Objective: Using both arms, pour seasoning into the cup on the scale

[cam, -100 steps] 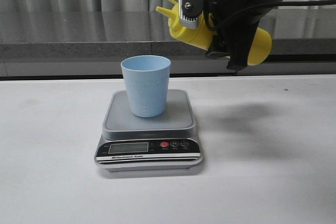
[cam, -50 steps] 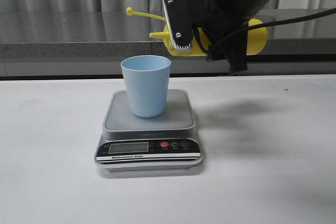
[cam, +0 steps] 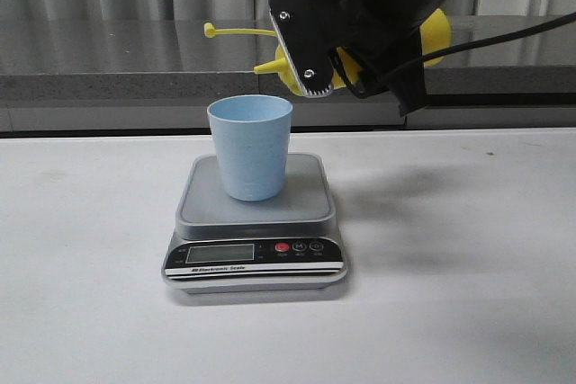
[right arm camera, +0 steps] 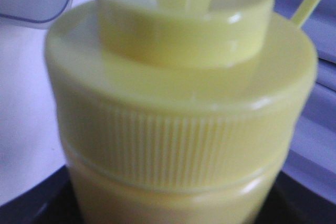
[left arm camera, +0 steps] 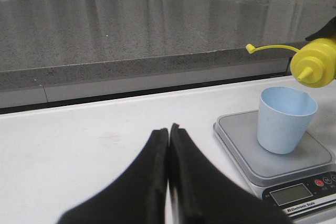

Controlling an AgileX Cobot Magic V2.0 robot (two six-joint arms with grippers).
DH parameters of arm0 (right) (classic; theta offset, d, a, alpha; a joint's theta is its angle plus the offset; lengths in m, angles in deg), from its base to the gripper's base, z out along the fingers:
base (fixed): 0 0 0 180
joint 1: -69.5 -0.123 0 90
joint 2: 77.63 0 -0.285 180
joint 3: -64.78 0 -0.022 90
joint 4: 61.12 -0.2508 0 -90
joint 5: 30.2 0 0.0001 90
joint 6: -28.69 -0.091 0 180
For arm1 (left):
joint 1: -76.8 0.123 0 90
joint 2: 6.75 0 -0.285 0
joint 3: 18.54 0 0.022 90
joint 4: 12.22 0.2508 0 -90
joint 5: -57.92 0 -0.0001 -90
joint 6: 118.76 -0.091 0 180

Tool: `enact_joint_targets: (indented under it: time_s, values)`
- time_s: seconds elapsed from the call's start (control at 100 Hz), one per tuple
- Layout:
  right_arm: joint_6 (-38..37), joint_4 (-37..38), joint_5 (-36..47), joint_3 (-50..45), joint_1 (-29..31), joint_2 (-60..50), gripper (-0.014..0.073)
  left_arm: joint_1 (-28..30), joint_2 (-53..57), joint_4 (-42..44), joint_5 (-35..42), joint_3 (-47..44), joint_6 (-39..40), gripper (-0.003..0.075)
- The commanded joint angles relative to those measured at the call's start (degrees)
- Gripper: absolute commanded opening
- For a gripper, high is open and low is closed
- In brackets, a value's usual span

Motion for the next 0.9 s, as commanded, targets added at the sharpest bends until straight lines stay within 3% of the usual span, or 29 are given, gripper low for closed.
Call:
enact_joint_targets:
  time_s: [0.0, 0.32, 0.64, 0.89]
  values:
    - [-0.45, 2.38, -1.26, 1.91, -0.16, -2.85, 0.0231, 0.25, -0.25, -0.49, 4.8, 1.68, 0.58, -0.002]
    - [-5.13, 2.38, -0.9, 1.91, -0.16, -2.85, 0.0231, 0.25, -0.25, -0.49, 4.8, 1.68, 0.58, -0.002]
    - [-20.74, 2.04, 2.45, 1.91, -0.16, -3.16, 0.023, 0.25, -0.25, -0.49, 4.8, 1.68, 0.58, -0.002]
    - [-22.58, -13.38, 11.42, 1.91, 0.69, -8.06, 0.0169, 0.25, -0.25, -0.49, 4.8, 1.68, 0.58, -0.002]
